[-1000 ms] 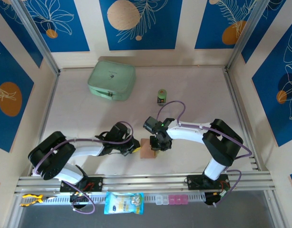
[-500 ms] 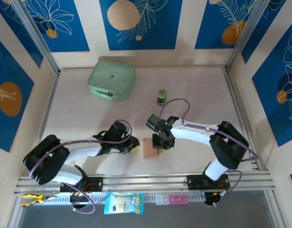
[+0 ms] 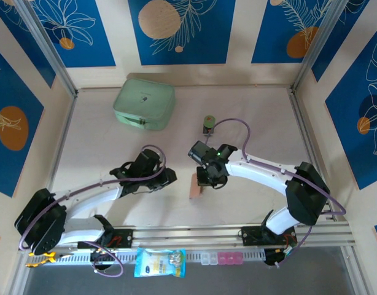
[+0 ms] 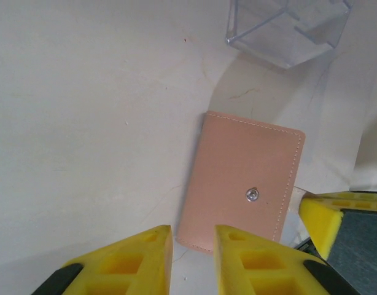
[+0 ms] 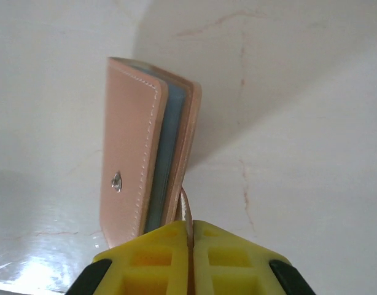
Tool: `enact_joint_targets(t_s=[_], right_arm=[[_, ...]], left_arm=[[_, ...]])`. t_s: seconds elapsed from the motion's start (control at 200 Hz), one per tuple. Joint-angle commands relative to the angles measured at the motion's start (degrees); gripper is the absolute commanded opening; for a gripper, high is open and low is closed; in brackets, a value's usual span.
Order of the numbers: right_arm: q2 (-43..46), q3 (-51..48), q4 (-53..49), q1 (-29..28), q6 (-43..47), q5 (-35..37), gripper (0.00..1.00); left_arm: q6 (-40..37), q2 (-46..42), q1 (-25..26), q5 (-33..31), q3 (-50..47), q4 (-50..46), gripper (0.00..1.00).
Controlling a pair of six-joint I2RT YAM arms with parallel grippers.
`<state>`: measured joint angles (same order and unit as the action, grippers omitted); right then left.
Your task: Take the credit cards out of the card holder
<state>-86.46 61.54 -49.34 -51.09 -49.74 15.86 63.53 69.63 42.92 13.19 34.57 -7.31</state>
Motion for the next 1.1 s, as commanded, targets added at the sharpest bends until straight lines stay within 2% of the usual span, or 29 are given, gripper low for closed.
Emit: enact_joint_targets(t_s=[0.0,0.33,0.565,0.92,1.095], right_arm=[[0.7,3.1,-2.0,-1.0,0.9,1.0,0.02],[-5.8,10.2,0.3,-4.7,4.7,-2.3,0.01],[-3.5,8.7,1.0,-5.2,6.4,-2.5,0.01],[2.7,-3.0,-0.4,1.5,2.9,-1.3,0.01],[2.8,-6.4,0.3,4.5,3.0,-1.3,0.02]], left_arm=[[-3.0,-1.4,-1.1,-1.9,1.7,-5.2,0.24],[-4.2,-4.0,-1.9,-2.3,1.6,-7.7,0.25],[-5.3,-0.4,-2.1,-0.4,2.9,-7.6,0.24],[-6.1,7.5,-2.0,3.7,3.8,-4.5,0.18],[-5.7,10.8,-1.7,5.8,3.7,-2.1,0.15]])
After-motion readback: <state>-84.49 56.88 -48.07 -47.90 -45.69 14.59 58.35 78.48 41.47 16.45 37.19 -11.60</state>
